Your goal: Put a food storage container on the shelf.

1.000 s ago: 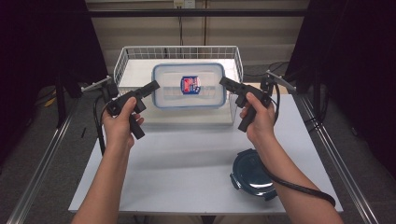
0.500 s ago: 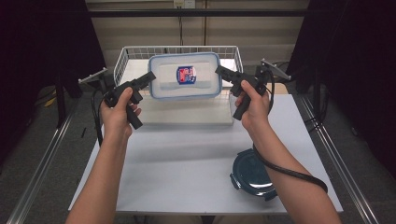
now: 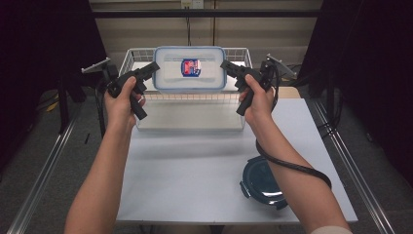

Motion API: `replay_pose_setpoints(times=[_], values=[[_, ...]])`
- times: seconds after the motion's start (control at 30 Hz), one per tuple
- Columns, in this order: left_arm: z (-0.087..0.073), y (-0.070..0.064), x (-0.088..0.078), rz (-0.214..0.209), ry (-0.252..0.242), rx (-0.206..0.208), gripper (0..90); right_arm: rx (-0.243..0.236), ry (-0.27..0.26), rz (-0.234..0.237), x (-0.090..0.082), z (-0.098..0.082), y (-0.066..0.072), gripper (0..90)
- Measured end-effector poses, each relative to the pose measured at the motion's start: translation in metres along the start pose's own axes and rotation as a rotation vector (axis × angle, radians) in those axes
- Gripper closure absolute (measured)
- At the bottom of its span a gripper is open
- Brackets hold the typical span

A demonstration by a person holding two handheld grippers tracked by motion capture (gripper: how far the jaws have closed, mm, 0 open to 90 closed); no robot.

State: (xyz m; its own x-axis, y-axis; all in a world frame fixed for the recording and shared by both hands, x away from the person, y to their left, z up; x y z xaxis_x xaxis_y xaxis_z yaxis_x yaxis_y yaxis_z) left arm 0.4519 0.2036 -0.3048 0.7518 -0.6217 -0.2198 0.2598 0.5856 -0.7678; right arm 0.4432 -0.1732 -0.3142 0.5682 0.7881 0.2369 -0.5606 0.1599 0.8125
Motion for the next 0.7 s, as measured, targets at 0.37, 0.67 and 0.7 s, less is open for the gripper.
replay_pose_setpoints(times=[0.37,0.67,0.7], values=[[0.01,0.006,0.016,0.004,-0.035,-0.022,57.9,-0.004,-0.024,-0.051,0.014,0.007,-0.009,57.5],[0.014,0.018,0.03,0.016,-0.034,-0.046,57.5,-0.006,-0.044,-0.071,0.024,0.012,-0.018,58.1],[0.015,0.018,0.031,0.016,-0.035,-0.053,57.5,0.002,-0.046,-0.071,0.025,0.013,-0.019,58.1]])
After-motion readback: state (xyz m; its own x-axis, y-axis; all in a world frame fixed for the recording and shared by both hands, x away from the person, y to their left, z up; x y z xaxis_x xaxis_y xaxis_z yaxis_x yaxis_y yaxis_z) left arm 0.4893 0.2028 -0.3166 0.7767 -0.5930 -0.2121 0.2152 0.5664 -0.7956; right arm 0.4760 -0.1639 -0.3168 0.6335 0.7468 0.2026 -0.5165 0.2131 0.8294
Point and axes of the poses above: each handheld gripper's, and its own axes: x roughly forward along the jaws, z roughly out of its top, y roughly to its left, the point moved 1 cm from there along x, roughly forward along the jaws, and after that the axes turned 15 degrees about z, right-handed, at the moved point
